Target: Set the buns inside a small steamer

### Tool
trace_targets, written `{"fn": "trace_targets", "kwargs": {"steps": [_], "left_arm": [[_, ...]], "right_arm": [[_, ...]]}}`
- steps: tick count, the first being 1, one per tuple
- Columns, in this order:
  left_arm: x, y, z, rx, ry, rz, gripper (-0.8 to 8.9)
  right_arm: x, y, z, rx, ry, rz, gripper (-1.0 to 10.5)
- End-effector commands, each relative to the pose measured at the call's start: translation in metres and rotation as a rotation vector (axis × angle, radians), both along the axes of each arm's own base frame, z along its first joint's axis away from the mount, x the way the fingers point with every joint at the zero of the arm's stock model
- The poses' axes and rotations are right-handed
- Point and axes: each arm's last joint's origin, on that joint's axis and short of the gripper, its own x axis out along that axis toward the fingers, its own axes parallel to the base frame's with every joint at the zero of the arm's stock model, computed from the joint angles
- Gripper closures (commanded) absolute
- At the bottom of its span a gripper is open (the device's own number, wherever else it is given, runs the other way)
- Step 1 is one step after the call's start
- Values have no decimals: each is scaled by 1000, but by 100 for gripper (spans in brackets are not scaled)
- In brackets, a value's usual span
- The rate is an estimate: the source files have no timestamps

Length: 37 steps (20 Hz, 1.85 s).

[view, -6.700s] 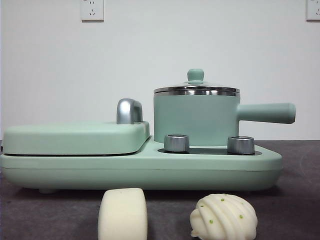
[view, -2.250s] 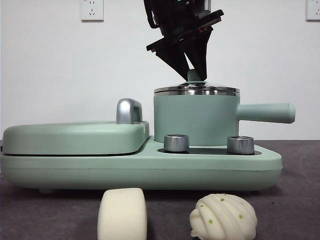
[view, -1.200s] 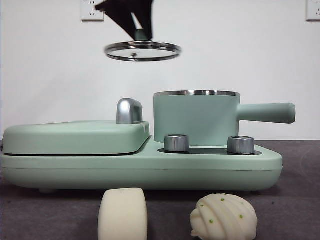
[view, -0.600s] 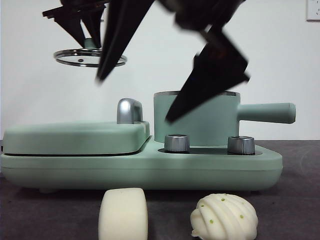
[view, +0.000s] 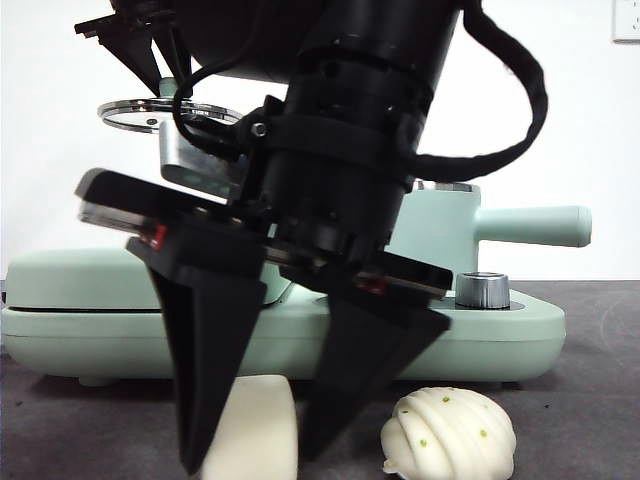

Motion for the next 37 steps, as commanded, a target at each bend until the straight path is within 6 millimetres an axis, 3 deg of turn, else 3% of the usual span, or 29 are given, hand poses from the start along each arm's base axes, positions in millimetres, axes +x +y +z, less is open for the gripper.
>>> {"fn": "trace_targets", "kwargs": {"steps": [1, 5, 7, 10, 14, 17, 20, 25, 33, 37], "left_arm": [[-1, 0, 10, -24, -48, 8, 695], [-1, 0, 10, -24, -49, 9, 695], [-1, 0, 10, -24, -49, 10, 695], [-1, 2, 10, -24, -49, 15, 695], [0, 5, 10, -27, -49, 25, 695], [0, 5, 10, -28, -53, 25, 695], [0, 5, 10, -29, -53, 26, 695], [0, 5, 11, -31, -53, 29, 695], [0, 5, 11, -32, -54, 29, 695], [0, 5, 11, -32, -54, 29, 695]], "right_arm": [[-3, 10, 0, 15, -35, 16, 785], [0, 16, 17, 18, -40, 34, 786], [6, 19, 39, 2, -42, 50, 786], [26, 13, 91, -29, -47, 51, 786], [72, -14, 156, 12, -122, -14, 786], [115, -40, 182, 27, -170, -104, 786], [156, -54, 179, 5, -173, -163, 785], [203, -59, 143, -42, -140, -193, 785], [225, -54, 105, -64, -82, -158, 781], [226, -53, 99, -63, -58, -150, 681]]}}
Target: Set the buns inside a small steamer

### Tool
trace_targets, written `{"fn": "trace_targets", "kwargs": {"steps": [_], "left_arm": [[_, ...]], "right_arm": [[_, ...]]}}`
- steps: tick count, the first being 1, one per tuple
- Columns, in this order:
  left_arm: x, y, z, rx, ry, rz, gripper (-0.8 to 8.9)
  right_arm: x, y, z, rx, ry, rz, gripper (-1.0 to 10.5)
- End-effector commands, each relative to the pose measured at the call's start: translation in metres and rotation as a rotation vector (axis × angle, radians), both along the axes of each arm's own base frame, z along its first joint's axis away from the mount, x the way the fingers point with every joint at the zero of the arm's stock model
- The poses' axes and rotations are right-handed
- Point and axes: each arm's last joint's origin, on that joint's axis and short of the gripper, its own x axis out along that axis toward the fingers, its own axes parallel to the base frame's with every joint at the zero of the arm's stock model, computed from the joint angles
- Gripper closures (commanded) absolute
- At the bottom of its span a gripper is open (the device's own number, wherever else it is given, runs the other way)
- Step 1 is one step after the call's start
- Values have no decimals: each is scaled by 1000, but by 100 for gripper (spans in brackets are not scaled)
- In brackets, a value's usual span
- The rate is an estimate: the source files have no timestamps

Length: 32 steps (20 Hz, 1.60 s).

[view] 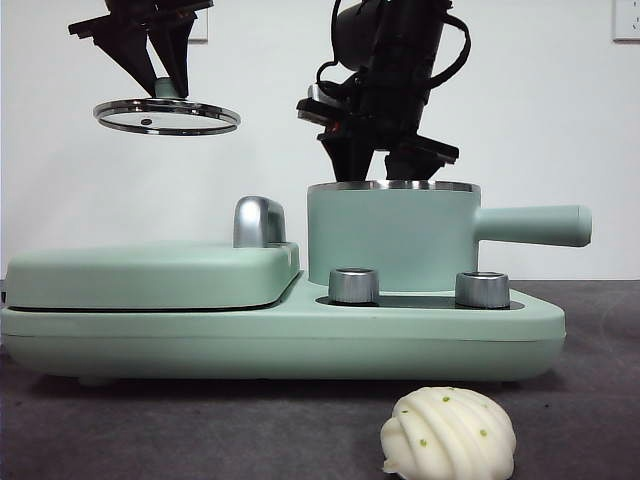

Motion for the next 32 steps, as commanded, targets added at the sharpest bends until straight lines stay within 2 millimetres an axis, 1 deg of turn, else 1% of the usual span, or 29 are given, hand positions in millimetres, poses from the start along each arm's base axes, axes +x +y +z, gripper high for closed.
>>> {"fn": "trace_targets", "kwargs": {"steps": [1, 4, 6, 8, 10, 12, 16, 18, 20, 21, 23, 26, 29, 31, 32], "left_arm": [[-1, -1, 10, -18, -54, -3, 695], [-1, -1, 10, -18, -54, -3, 695], [-1, -1, 10, -18, -54, -3, 695], [-1, -1, 10, -18, -53, -3, 695], [-1, -1, 10, -18, -54, -3, 695], [-1, -1, 10, -18, -53, -3, 695], [-1, -1, 10, -18, -53, -3, 695], [-2, -2, 10, -18, -52, -4, 695], [-2, -2, 10, -35, -45, -9, 695], [-2, -3, 10, -52, -40, -22, 695], [-2, -3, 10, -65, -37, -32, 695], [-2, -3, 10, -65, -36, -32, 695], [-2, -3, 10, -65, -37, -32, 695], [-2, -3, 10, -64, -38, -32, 695], [-2, -3, 10, -65, -38, -32, 695]], "right_arm": [[5, 6, -5, 2, -3, 19, 650], [6, 5, -5, 4, -7, 17, 577], [7, 3, 0, 9, -13, 4, 544], [7, 0, 15, 22, -37, 0, 544], [2, -2, 37, 41, -70, 3, 544], [-7, -10, 62, 43, -80, 4, 544], [-26, -20, 94, 83, -133, 4, 544], [-41, -22, 107, 97, -156, 18, 544], [-62, -29, 119, 100, -173, 30, 544], [-73, -34, 122, 90, -175, 31, 544], [-99, -47, 124, 51, -177, 29, 544], [-140, -69, 115, 16, -145, 37, 544], [-180, -86, 96, 51, -173, 28, 543], [-205, -95, 78, 74, -165, 19, 539], [-216, -98, 67, 73, -148, 16, 512]]}}
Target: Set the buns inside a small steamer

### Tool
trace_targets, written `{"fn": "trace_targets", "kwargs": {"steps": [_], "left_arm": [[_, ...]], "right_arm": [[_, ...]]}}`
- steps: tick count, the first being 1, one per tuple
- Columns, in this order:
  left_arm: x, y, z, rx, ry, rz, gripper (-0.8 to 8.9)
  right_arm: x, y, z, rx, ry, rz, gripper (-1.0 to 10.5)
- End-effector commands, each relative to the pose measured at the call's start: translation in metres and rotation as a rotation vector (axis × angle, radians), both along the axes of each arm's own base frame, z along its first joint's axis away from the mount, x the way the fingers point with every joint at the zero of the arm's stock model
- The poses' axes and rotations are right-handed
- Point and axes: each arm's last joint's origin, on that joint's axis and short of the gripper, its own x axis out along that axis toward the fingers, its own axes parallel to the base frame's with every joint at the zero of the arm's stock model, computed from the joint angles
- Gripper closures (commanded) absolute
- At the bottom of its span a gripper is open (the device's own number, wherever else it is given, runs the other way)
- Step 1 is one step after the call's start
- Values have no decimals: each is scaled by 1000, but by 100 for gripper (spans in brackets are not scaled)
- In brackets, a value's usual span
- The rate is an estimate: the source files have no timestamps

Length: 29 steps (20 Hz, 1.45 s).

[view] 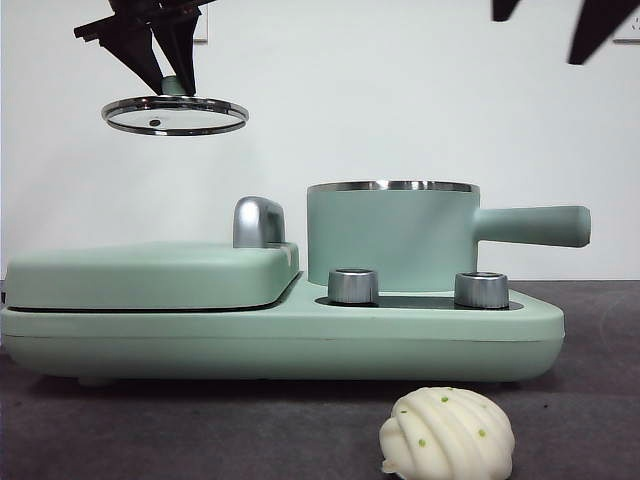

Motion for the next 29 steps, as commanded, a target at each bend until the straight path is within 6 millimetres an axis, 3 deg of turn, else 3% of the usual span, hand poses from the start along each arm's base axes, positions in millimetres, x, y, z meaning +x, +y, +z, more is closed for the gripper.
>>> {"fn": "trace_targets", "kwargs": {"steps": [1, 4, 9, 13, 17, 20, 23, 24, 26, 29], "left_arm": [[-1, -1, 10, -23, -52, -1, 695], [-1, -1, 10, -23, -52, -1, 695], [-1, -1, 10, -23, -52, -1, 695], [-1, -1, 10, -23, -52, -1, 695], [-1, -1, 10, -23, -51, -1, 695], [-1, -1, 10, -23, -51, -1, 695], [-1, -1, 10, -23, -51, -1, 695], [-1, -1, 10, -23, -51, -1, 695], [-1, -1, 10, -23, -52, -1, 695], [-1, -1, 10, -23, -51, -1, 695]], "right_arm": [[-20, -3, -24, 6, 49, -19, 487], [-38, 3, -56, 12, 82, 24, 482], [-46, 30, -110, 68, 94, 124, 483], [-40, 45, -150, 54, 112, 133, 483], [-26, 63, -173, 35, 109, 128, 484], [-20, 70, -187, 0, 125, 122, 516], [-18, 72, -192, -29, 108, 113, 723], [-18, 72, -192, -23, 105, 114, 734], [-17, 73, -187, -11, 102, 115, 734], [-13, 78, -163, -30, 119, 112, 734]]}}
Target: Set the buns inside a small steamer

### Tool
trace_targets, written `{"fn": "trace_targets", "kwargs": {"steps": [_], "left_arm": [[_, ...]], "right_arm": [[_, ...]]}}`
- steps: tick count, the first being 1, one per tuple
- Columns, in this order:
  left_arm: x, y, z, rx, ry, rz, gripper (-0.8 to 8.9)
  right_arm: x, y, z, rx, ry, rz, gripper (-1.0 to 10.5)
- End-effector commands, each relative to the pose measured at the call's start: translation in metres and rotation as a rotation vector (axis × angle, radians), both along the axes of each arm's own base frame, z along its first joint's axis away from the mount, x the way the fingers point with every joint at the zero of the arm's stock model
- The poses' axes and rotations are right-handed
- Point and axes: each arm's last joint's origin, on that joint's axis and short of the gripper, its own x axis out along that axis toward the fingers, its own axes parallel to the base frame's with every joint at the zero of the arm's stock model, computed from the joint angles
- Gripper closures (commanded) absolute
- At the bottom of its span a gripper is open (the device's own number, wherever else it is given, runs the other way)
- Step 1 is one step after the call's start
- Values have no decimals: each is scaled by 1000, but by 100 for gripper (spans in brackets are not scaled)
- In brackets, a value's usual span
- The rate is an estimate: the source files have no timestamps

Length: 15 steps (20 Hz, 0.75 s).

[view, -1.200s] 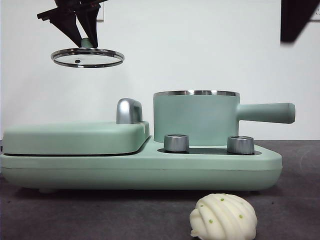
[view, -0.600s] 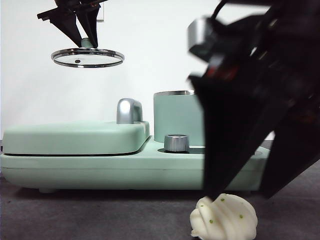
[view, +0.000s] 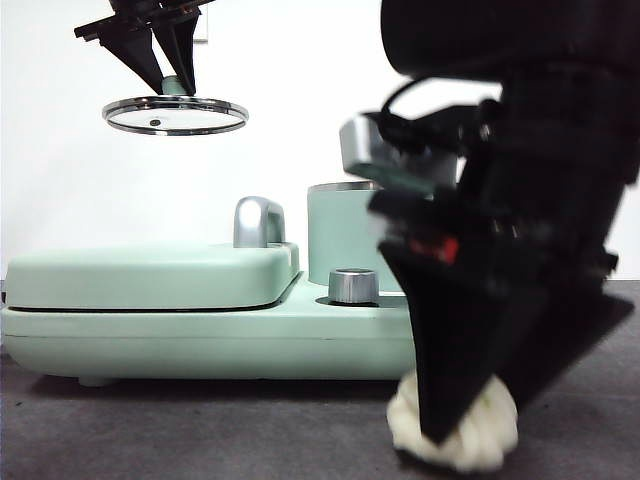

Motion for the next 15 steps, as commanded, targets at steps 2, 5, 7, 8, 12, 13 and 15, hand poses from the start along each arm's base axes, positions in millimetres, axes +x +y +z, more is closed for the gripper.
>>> {"fn": "trace_targets", "kwargs": {"steps": [2, 5, 7, 8, 12, 13, 15], "left_arm": [[-1, -1, 10, -23, -49, -1, 695], [-2, -1, 10, -22, -48, -1, 695], [-2, -1, 10, -22, -48, -1, 695], [-2, -1, 10, -22, -48, -1, 695], [-2, -1, 10, -23, -48, -1, 695], [-2, -1, 10, -22, -48, -2, 695], [-2, -1, 10, -22, -48, -2, 695]], "right_arm": [[6, 9, 44, -21, 17, -2, 734], [18, 7, 98, -32, 19, -19, 734], [34, 1, 134, -12, -24, -23, 734], [45, -2, 149, -2, -53, -28, 734], [102, -13, 186, -36, -138, -93, 734], [116, -13, 188, -49, -145, -107, 734], [143, -13, 186, -62, -149, -118, 734]]}}
